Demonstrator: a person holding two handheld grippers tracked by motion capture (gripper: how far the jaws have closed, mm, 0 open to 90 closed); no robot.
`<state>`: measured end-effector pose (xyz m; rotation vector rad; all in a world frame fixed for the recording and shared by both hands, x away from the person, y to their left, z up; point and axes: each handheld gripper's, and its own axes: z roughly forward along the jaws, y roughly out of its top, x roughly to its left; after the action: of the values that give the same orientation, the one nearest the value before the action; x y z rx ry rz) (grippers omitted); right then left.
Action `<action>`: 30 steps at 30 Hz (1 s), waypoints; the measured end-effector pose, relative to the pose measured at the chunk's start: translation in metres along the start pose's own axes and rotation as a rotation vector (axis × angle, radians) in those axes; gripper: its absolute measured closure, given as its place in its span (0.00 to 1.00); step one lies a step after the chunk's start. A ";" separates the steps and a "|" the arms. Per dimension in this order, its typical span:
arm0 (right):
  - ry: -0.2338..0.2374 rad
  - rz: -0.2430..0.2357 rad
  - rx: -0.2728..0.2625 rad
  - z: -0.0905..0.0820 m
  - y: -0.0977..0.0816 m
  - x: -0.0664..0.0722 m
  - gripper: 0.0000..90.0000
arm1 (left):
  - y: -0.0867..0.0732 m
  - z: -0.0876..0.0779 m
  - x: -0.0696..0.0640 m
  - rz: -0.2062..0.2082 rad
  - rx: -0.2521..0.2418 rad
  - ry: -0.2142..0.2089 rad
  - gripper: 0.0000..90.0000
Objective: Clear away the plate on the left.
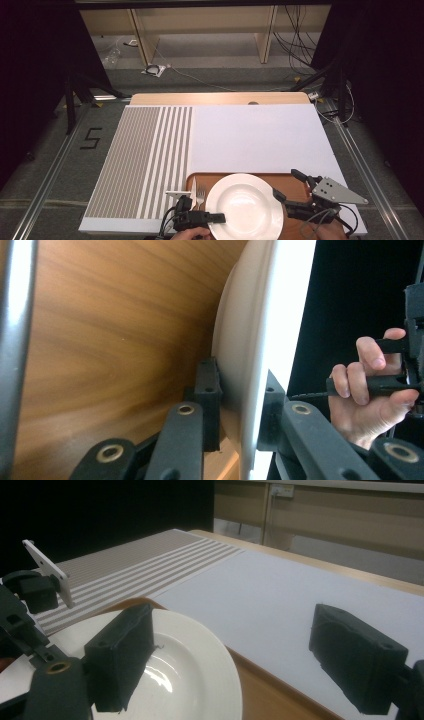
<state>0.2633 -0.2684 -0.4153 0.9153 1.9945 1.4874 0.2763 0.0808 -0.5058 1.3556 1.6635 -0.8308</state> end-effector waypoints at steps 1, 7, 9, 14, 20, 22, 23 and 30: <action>0.000 -0.001 0.000 0.000 0.000 0.000 0.21 | 0.000 0.001 0.000 -0.003 0.000 0.001 0.86; 0.001 0.000 0.000 0.000 0.000 0.000 0.21 | -0.001 0.003 0.001 -0.001 0.012 0.003 0.86; 0.001 -0.001 0.001 0.001 0.000 0.000 0.21 | -0.001 0.003 0.002 -0.001 0.010 0.004 0.86; 0.002 -0.001 0.001 0.001 0.000 0.000 0.21 | -0.002 0.003 0.001 -0.001 0.006 0.015 0.86; 0.004 -0.001 0.007 0.001 0.000 0.000 0.21 | -0.002 0.003 -0.002 0.017 0.009 0.049 0.86; 0.004 0.001 0.006 0.001 0.000 0.000 0.21 | -0.002 0.003 -0.001 0.031 0.021 0.064 0.86; 0.004 0.002 0.005 0.001 0.000 0.000 0.21 | -0.002 0.003 -0.001 0.034 0.022 0.069 0.86; 0.006 -0.001 0.007 0.001 0.000 0.001 0.21 | -0.003 0.001 -0.003 0.067 0.020 0.088 0.82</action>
<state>0.2636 -0.2673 -0.4158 0.9133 2.0057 1.4848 0.2736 0.0780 -0.5040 1.4729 1.6708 -0.7607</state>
